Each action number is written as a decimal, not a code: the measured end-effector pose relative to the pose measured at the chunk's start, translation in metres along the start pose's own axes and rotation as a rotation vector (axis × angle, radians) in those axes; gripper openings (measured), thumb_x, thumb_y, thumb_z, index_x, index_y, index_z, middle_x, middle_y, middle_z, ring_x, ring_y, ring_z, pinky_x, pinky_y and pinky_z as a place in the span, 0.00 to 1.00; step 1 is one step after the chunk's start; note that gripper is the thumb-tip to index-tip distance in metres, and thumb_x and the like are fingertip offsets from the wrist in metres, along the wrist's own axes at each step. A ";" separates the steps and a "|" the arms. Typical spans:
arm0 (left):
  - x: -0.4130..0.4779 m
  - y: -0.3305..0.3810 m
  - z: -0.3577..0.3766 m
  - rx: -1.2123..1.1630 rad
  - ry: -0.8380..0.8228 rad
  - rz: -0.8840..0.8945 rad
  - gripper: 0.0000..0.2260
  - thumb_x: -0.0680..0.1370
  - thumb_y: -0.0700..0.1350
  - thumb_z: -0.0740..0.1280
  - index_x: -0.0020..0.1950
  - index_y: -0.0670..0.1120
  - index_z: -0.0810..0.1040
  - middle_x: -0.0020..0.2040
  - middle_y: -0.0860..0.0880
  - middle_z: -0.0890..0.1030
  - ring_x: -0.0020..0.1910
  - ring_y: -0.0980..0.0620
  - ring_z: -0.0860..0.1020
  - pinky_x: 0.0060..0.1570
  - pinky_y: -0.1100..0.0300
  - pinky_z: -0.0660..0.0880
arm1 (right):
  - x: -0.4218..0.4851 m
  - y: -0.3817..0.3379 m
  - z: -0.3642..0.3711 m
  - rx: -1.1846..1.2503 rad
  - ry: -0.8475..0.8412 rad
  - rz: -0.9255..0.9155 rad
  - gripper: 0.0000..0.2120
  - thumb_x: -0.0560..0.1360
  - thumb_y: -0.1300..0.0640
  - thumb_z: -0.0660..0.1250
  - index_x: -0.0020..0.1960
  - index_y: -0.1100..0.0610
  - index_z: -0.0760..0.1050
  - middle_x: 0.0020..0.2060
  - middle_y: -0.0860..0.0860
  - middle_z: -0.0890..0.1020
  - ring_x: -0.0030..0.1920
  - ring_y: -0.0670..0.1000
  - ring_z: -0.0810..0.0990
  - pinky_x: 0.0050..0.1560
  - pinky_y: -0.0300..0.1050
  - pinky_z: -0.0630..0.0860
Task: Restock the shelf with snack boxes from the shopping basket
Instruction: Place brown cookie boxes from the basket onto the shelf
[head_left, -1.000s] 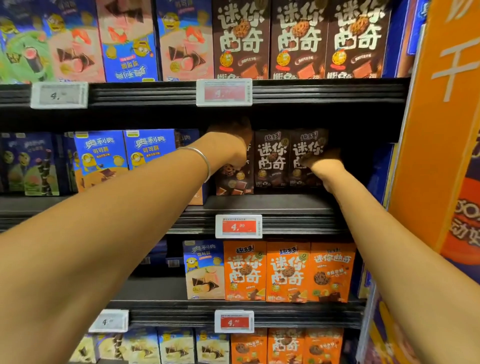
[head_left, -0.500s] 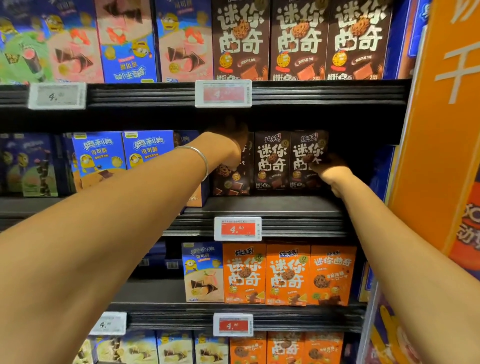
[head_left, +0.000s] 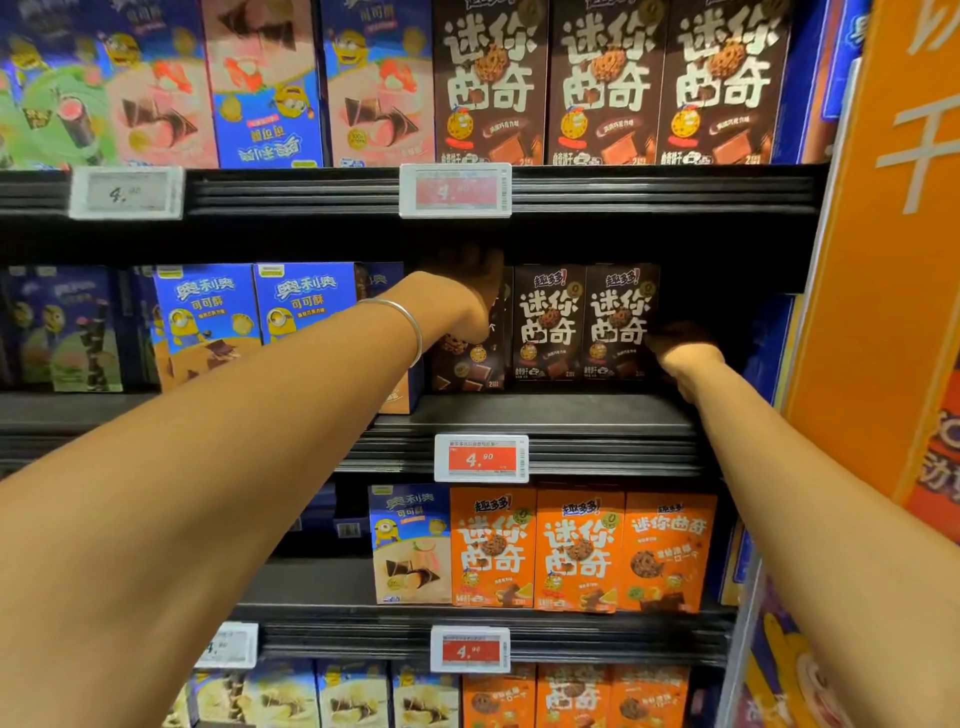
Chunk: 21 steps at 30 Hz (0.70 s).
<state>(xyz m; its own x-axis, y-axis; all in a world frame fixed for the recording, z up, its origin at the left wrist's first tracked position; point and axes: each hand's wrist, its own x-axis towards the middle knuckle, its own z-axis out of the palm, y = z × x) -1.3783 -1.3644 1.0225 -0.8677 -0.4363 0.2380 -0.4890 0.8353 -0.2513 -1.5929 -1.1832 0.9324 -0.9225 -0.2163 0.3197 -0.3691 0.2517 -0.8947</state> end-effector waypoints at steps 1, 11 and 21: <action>0.001 -0.001 0.000 -0.013 -0.033 0.000 0.48 0.82 0.50 0.69 0.85 0.47 0.33 0.87 0.41 0.47 0.83 0.36 0.58 0.78 0.42 0.64 | -0.001 -0.002 0.001 0.071 -0.010 0.007 0.28 0.82 0.49 0.66 0.77 0.59 0.65 0.74 0.58 0.71 0.72 0.61 0.70 0.72 0.56 0.68; 0.006 0.000 0.001 -0.031 0.011 -0.004 0.47 0.83 0.50 0.69 0.85 0.47 0.34 0.87 0.42 0.44 0.85 0.38 0.53 0.81 0.44 0.59 | -0.001 -0.005 0.007 0.275 -0.076 0.036 0.25 0.80 0.54 0.69 0.75 0.57 0.68 0.70 0.59 0.75 0.67 0.60 0.76 0.58 0.50 0.74; 0.010 -0.003 0.004 -0.048 0.060 0.007 0.48 0.80 0.51 0.73 0.86 0.49 0.39 0.87 0.45 0.45 0.85 0.39 0.50 0.82 0.43 0.57 | -0.004 -0.003 0.009 0.235 -0.078 -0.020 0.23 0.83 0.54 0.64 0.76 0.57 0.67 0.73 0.58 0.73 0.71 0.60 0.73 0.65 0.50 0.71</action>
<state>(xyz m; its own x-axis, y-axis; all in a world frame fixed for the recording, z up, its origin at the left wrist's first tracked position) -1.3857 -1.3725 1.0220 -0.8636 -0.4108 0.2924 -0.4768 0.8539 -0.2085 -1.5867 -1.1916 0.9310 -0.9001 -0.2939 0.3216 -0.3426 0.0218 -0.9392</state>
